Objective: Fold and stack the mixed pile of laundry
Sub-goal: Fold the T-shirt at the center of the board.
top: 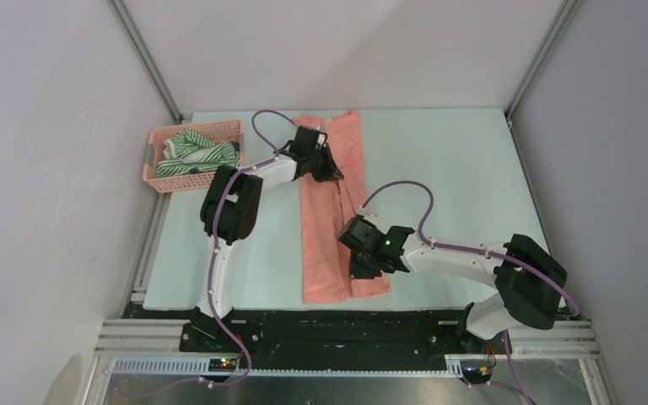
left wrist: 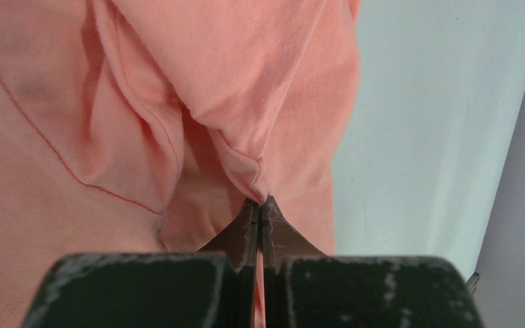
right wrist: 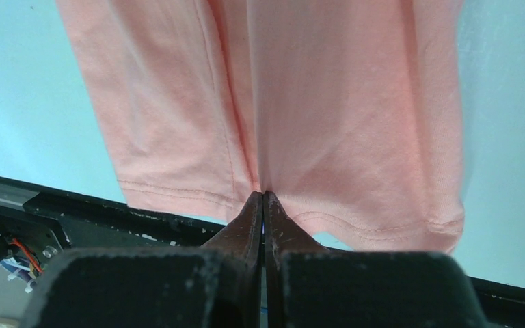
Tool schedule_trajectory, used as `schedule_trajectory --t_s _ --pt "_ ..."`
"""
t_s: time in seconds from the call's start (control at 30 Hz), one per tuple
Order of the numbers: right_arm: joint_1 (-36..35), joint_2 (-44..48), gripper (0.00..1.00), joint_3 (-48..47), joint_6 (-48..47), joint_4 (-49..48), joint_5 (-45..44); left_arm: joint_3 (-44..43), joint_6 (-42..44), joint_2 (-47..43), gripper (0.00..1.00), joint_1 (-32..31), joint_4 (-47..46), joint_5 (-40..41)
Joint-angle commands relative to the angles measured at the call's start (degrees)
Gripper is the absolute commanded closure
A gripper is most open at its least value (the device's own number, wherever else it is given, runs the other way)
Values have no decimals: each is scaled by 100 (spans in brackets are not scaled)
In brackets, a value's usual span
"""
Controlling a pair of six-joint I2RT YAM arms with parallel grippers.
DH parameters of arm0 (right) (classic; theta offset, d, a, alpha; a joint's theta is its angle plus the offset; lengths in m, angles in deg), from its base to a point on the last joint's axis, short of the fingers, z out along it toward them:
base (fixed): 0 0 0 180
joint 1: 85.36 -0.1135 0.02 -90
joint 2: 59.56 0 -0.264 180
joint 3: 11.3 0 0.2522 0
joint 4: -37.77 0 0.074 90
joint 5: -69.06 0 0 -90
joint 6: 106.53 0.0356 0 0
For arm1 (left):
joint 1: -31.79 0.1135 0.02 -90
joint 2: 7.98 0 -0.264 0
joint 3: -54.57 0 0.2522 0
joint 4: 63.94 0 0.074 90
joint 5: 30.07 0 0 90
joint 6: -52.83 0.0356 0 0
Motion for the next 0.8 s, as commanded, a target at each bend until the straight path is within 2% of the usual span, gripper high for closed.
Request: schedule_trajectory --t_s 0.0,0.23,0.37,0.67,0.77 --pt "-126 330 100 -156 73 16 -242 -304 100 -182 100 120 -35 -24" --pt "-217 198 100 -156 169 -144 -171 -295 196 -254 100 181 87 6" --pt "-213 105 100 -156 252 -258 -164 -300 245 -248 89 215 112 -36" --pt "-161 -84 100 -156 617 -414 -164 -395 272 -19 76 227 157 -171" --pt "7 -55 91 -183 261 -428 178 -339 322 -179 64 236 170 -236"
